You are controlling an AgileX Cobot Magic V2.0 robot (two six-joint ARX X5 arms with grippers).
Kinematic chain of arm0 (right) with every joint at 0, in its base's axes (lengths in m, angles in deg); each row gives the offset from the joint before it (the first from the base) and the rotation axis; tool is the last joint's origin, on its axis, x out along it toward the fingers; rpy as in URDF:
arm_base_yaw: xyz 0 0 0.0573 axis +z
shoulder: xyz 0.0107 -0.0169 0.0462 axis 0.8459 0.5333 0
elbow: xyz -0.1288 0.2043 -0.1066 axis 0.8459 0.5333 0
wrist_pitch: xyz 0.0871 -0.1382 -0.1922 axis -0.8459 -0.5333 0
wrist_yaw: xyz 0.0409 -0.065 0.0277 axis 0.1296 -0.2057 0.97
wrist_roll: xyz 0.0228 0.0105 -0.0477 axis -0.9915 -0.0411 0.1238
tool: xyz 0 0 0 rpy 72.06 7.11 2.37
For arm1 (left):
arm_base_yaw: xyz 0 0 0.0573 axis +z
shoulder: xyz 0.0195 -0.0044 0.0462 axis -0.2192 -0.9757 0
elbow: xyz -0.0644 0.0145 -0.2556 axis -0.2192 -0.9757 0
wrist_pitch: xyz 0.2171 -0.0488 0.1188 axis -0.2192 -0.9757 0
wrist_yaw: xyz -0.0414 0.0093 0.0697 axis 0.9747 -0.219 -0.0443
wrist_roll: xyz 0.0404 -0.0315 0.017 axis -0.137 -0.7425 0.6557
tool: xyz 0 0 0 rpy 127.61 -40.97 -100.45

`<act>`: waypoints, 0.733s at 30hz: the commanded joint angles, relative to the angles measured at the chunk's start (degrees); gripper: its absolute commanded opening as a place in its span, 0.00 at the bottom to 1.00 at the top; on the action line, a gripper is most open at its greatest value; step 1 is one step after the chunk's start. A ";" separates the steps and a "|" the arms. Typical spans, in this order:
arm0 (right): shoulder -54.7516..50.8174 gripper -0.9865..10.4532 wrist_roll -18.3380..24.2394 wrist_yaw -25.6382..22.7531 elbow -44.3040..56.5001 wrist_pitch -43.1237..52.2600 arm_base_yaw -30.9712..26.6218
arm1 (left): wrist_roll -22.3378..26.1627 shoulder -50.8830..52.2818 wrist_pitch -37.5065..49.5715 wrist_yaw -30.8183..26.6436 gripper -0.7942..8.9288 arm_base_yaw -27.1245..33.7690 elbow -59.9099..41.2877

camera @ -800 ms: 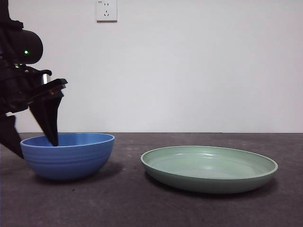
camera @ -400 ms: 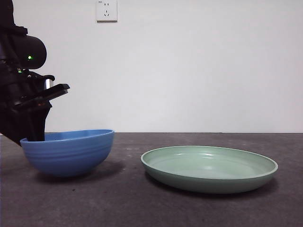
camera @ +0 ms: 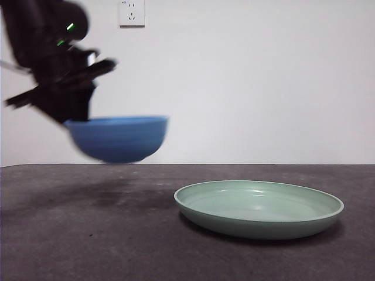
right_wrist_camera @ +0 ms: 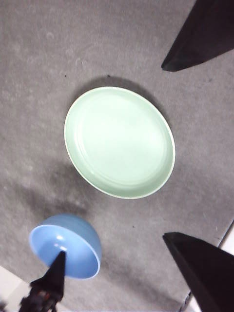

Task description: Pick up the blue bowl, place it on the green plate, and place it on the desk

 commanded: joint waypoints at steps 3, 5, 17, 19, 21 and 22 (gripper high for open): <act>0.13 0.56 0.70 -0.48 -0.92 0.37 0.07 | -0.81 -1.81 -1.60 -1.92 0.10 -7.58 6.32; 0.13 0.56 0.68 -0.48 -0.92 0.39 0.07 | -0.72 -2.86 -2.14 -2.16 0.10 -10.45 8.35; 0.13 0.56 0.48 -0.48 -0.92 0.39 0.07 | 2.03 -21.22 -6.95 -2.38 0.10 -21.77 27.26; 0.13 0.56 0.48 -0.46 -0.92 0.37 0.07 | 2.05 -25.59 -9.22 -2.38 0.10 -22.58 31.82; 0.13 0.56 0.44 -0.44 -0.92 0.35 0.07 | 2.03 -29.64 -11.19 -2.38 0.10 -23.02 35.80; 0.13 0.56 0.44 -0.44 -0.92 0.33 0.07 | 2.01 -31.06 -11.39 -2.38 0.10 -23.04 36.85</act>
